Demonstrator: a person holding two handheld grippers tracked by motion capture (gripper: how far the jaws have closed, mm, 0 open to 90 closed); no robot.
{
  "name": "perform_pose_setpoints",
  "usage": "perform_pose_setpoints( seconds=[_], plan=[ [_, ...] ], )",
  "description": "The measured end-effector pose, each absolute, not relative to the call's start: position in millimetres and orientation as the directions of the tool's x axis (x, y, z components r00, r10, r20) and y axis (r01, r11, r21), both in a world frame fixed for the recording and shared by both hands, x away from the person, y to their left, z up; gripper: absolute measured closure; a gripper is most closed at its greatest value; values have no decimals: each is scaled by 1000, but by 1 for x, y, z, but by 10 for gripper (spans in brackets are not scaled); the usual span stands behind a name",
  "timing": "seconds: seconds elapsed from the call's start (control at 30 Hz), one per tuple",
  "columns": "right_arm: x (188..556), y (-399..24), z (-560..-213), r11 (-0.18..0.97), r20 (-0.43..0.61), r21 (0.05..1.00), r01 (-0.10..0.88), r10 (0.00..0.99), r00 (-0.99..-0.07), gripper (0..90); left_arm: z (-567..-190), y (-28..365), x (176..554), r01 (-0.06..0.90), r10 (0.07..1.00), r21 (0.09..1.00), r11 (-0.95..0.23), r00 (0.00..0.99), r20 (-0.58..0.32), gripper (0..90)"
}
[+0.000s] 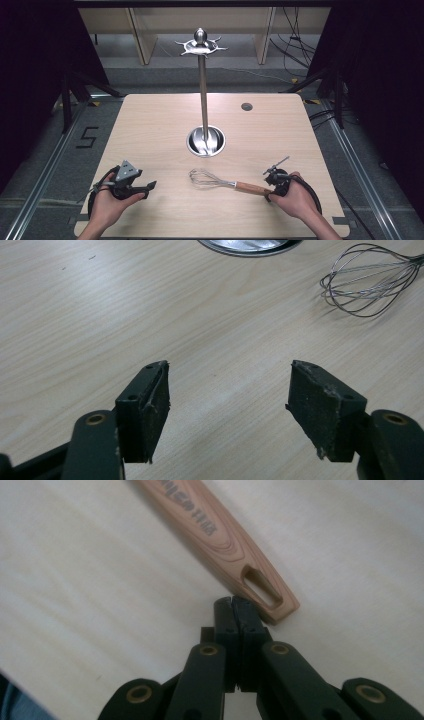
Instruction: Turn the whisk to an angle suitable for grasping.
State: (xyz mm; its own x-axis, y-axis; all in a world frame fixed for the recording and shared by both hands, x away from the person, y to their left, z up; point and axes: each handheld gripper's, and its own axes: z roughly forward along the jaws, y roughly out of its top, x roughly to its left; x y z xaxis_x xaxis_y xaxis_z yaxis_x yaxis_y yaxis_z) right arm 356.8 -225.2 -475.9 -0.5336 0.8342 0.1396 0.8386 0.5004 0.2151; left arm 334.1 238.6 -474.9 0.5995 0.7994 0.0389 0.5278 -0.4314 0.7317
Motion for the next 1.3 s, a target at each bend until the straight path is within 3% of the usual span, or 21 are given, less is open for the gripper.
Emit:
perform_pose_setpoints(
  seconds=[0.57,0.73,0.83,0.9,0.93,0.97,1.03,1.1,1.2,1.23,1.3],
  plan=[
    [450,-227,-478,392,83,264,881,901,-426,900,-476,239,334,535,801,730,-424,598,27,318],
    [463,-226,-478,386,81,275,880,903,-422,900,-477,237,333,545,815,748,-379,580,-9,317],
    [469,-221,-477,334,92,256,907,926,-366,900,-477,237,333,542,819,753,-373,574,-7,316],
    [473,-220,-477,332,98,262,906,925,-367,863,-476,240,334,538,804,737,-410,595,13,316],
    [473,-219,-477,293,118,289,911,934,-338,782,-474,241,334,543,797,726,-421,604,11,316],
    [473,-219,-477,293,118,289,911,934,-338,782,-474,241,334,543,797,726,-421,604,11,316],
    [468,-216,-472,226,132,280,933,954,-271,696,-477,236,334,538,823,765,-354,568,-19,316],
    [463,-219,-466,192,205,341,920,940,-272,614,-473,240,336,537,795,732,-419,607,9,318],
    [459,-214,-458,122,268,307,944,940,-209,552,-475,235,335,536,816,767,-352,578,-29,320],
    [459,-215,-458,156,261,330,931,933,-249,524,-475,235,335,537,817,768,-350,576,-30,320],
    [457,-210,-458,149,254,320,936,938,-236,500,-474,238,333,539,816,758,-367,577,-16,320]
  ],
)
